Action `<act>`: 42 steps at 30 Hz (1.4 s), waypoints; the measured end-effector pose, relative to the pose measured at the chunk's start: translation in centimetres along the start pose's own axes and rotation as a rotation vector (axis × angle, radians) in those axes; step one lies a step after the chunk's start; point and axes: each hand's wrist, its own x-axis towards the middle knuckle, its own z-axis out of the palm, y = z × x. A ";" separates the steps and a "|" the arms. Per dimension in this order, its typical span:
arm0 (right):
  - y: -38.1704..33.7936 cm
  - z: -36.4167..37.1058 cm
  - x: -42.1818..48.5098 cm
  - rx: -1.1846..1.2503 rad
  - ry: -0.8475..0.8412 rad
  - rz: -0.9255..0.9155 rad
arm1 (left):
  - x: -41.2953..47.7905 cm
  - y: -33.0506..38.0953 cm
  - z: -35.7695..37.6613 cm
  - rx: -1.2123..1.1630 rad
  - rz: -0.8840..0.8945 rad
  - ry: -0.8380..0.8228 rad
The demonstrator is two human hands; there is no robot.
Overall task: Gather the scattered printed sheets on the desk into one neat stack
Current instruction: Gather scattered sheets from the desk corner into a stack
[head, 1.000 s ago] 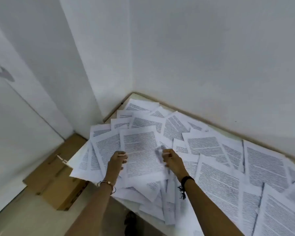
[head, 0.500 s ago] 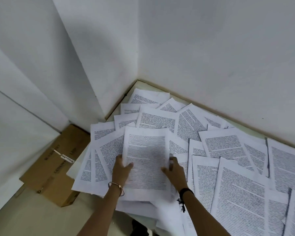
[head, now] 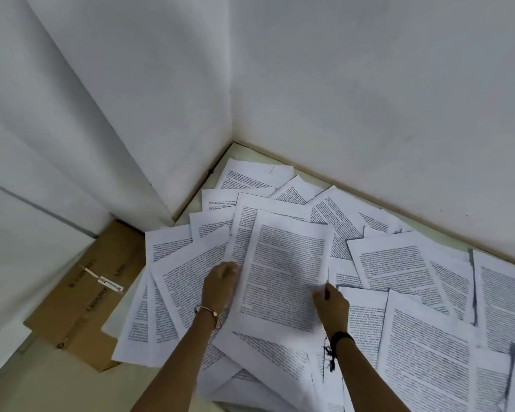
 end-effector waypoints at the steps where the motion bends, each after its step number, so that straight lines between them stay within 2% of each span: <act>1: 0.6 -0.3 -0.5 0.004 0.009 -0.004 | -0.3 -0.1 0.8 -0.006 0.007 -0.017; 4: 1.9 -0.4 -1.6 0.008 0.015 -0.014 | -1.6 -0.2 3.3 0.022 0.039 -0.058; 8: 2.1 0.0 -1.9 -0.007 0.008 -0.033 | -3.2 -0.2 5.9 0.046 -0.034 -0.279; 10: 2.0 0.1 -2.2 0.059 -0.002 -0.033 | -3.5 -0.4 6.0 0.065 -0.029 -0.318; 13: 2.6 0.6 -2.4 0.147 -0.010 -0.040 | -3.0 -0.4 4.1 0.091 -0.015 -0.234; 16: 2.7 0.5 -2.9 0.171 -0.007 -0.146 | -2.1 -1.0 1.0 0.122 -0.027 -0.119; 20: 2.0 0.5 -2.8 0.070 0.069 -0.244 | -1.4 -2.7 -3.4 -0.039 -0.078 0.060; 22: 1.1 1.1 -3.0 0.042 0.049 -0.259 | -1.2 -3.4 -4.5 -0.105 -0.101 0.024; 26: -1.1 3.1 -3.3 0.124 -0.115 -0.211 | -0.9 -3.6 -3.2 -0.188 -0.084 -0.097; 28: -1.9 4.0 -2.8 0.090 -0.084 -0.207 | -0.5 -2.5 -2.1 -0.233 -0.033 -0.146; 30: -2.6 4.0 -1.9 0.036 0.024 -0.218 | 0.3 -0.8 -1.1 -0.233 0.004 -0.172; 32: -3.3 3.2 -0.6 -0.012 0.095 -0.216 | 1.4 0.7 -0.6 -0.135 0.027 -0.099; 35: -4.0 2.2 1.9 -0.062 0.007 -0.225 | 2.7 1.0 -0.6 0.053 0.013 0.061; 40: -6.1 2.8 2.0 0.129 -0.206 -0.164 | 0.6 0.7 -1.1 -0.038 -0.096 -0.019; 42: -6.4 3.6 1.1 0.092 -0.245 -0.194 | -1.2 -0.1 -1.6 -0.048 -0.100 0.017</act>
